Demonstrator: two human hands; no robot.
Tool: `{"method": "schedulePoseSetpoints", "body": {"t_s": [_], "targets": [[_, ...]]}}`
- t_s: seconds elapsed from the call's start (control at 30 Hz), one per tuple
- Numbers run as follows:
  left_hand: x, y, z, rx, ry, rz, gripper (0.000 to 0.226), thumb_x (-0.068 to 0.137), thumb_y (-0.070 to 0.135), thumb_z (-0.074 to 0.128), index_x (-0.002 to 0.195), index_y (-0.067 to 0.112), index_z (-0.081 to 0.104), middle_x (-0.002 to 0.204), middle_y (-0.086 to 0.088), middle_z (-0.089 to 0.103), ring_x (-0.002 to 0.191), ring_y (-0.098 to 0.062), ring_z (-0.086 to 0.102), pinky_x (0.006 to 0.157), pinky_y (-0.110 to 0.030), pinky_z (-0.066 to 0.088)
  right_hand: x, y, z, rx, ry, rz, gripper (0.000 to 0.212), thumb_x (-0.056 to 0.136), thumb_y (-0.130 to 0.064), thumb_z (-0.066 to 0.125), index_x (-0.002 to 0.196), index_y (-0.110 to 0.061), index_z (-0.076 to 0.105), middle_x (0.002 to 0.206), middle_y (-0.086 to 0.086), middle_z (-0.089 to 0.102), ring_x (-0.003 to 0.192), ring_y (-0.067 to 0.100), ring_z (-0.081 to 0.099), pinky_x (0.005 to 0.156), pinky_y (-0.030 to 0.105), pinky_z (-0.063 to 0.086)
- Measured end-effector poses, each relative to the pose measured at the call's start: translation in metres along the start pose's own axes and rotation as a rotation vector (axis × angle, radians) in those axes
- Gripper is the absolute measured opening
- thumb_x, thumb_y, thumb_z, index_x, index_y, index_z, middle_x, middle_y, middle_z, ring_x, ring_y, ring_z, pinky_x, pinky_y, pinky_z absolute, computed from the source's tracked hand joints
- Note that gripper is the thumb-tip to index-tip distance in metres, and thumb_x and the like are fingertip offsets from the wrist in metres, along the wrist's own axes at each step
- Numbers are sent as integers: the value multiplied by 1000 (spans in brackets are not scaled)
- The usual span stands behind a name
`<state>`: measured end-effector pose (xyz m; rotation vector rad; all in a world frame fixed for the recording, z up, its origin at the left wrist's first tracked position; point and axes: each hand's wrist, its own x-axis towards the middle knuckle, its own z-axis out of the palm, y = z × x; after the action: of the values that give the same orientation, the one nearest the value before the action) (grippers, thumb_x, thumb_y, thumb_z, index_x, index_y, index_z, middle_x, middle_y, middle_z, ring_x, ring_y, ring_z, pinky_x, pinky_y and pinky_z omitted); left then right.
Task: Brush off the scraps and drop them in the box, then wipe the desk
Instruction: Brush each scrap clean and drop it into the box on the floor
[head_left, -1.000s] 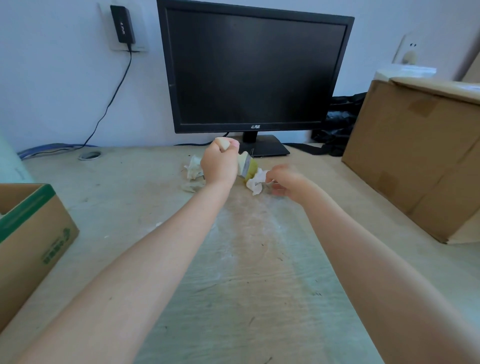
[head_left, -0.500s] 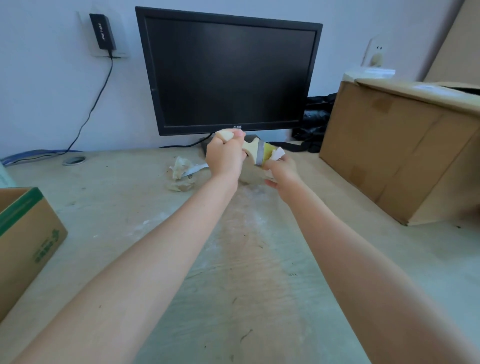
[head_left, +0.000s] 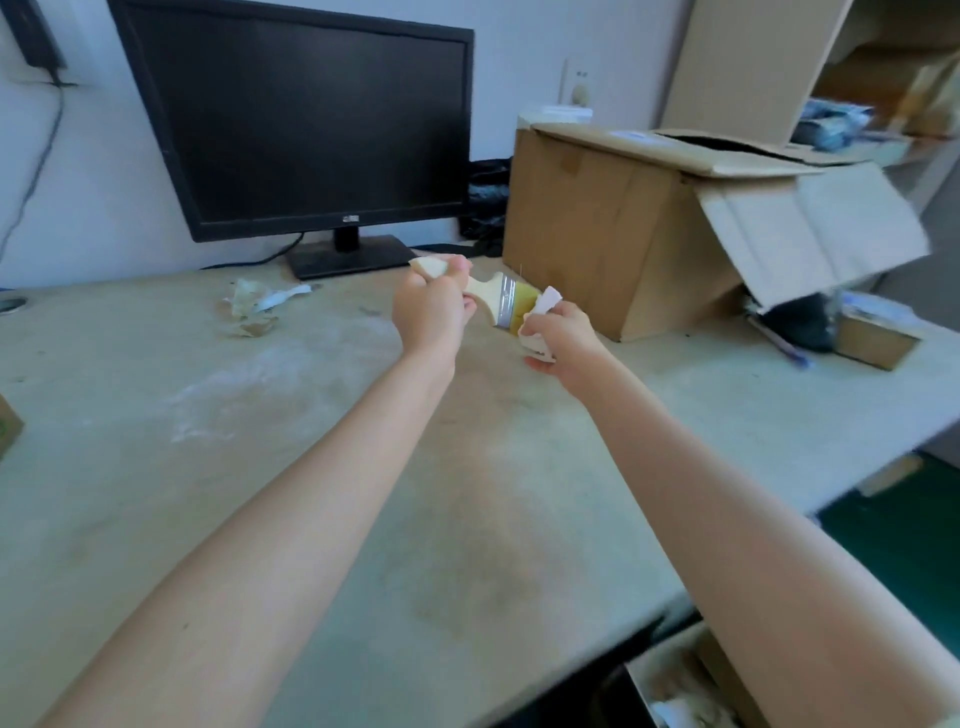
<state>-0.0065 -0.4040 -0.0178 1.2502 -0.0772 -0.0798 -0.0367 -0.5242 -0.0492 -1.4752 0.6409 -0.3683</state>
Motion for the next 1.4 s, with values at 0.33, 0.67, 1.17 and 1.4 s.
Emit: {"method": "schedulePoseSetpoints", "body": {"t_s": [0.33,0.67,1.17,1.4], "targets": [[-92,-26,48,62,-217,-52,14,91,16,55,79,16,61,87,-2,63,84,-18,62,69,-18,55,-67,38,-106,105,139,15,28,82,3,49,103,-13,44,100,3,52,99,22,49,77,33,50],[-163,-54,109,64,-410,-121,6,92,14,55,90,12,61,96,-5,63,91,-21,65,68,-19,54,-111,58,-203,232,350,61,30,85,2,46,109,-16,45,117,10,44,103,28,48,66,29,51],[-259,-131,180,218,-661,-199,19,90,14,57,72,20,58,81,-1,61,89,-22,63,72,-26,54,-163,134,-318,545,600,126,24,84,5,42,98,-12,51,94,4,52,82,21,50,62,30,45],[-271,-190,172,379,-708,-250,7,89,20,59,86,15,62,83,-1,61,72,-15,60,91,-39,54,-171,196,-323,476,612,305,25,87,3,41,106,-13,45,92,6,49,86,24,49,77,34,46]]}}
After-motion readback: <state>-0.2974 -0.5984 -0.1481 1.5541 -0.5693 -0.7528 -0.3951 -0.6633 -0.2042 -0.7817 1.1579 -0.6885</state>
